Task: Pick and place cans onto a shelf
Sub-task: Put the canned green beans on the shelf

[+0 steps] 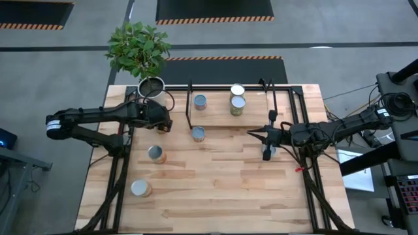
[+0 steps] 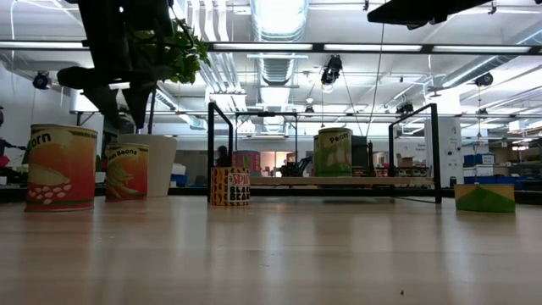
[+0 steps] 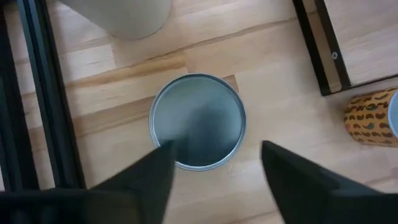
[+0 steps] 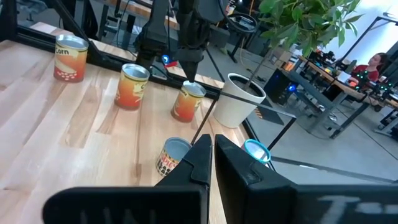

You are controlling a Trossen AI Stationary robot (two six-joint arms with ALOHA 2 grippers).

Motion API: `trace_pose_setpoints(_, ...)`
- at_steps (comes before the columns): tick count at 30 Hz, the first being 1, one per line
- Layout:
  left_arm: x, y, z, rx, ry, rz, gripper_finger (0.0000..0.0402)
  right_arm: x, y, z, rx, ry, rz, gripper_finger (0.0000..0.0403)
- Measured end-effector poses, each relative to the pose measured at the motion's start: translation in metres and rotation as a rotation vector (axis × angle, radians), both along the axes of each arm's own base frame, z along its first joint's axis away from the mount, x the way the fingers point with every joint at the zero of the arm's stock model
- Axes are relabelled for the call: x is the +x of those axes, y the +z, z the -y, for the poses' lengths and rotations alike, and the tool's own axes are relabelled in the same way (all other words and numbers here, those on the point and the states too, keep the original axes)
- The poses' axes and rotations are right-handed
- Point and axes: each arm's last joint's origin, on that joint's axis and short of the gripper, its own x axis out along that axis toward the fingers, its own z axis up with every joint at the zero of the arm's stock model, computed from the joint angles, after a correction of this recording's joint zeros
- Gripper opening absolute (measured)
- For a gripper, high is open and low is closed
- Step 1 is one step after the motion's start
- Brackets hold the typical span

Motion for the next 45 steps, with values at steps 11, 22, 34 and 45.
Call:
trace_pose_setpoints(11,0.000,-0.002,-0.001,0.023,0.006,-0.001,0.0368,0.000,-0.002,0.000,-0.004,0.000,-0.016,0.0009)
trace_pose_setpoints(22,-0.003,-0.036,0.000,0.015,0.038,0.007,0.0366,0.000,-0.003,0.000,-0.007,-0.001,-0.028,0.0009)
trace_pose_setpoints(34,-0.004,-0.044,-0.001,0.055,0.055,0.012,0.0366,0.000,-0.003,0.000,-0.007,-0.001,-0.028,0.0009)
trace_pose_setpoints(45,-0.004,-0.044,-0.001,0.066,0.069,0.014,0.0366,-0.001,-0.003,0.000,-0.009,-0.001,-0.036,0.0009)
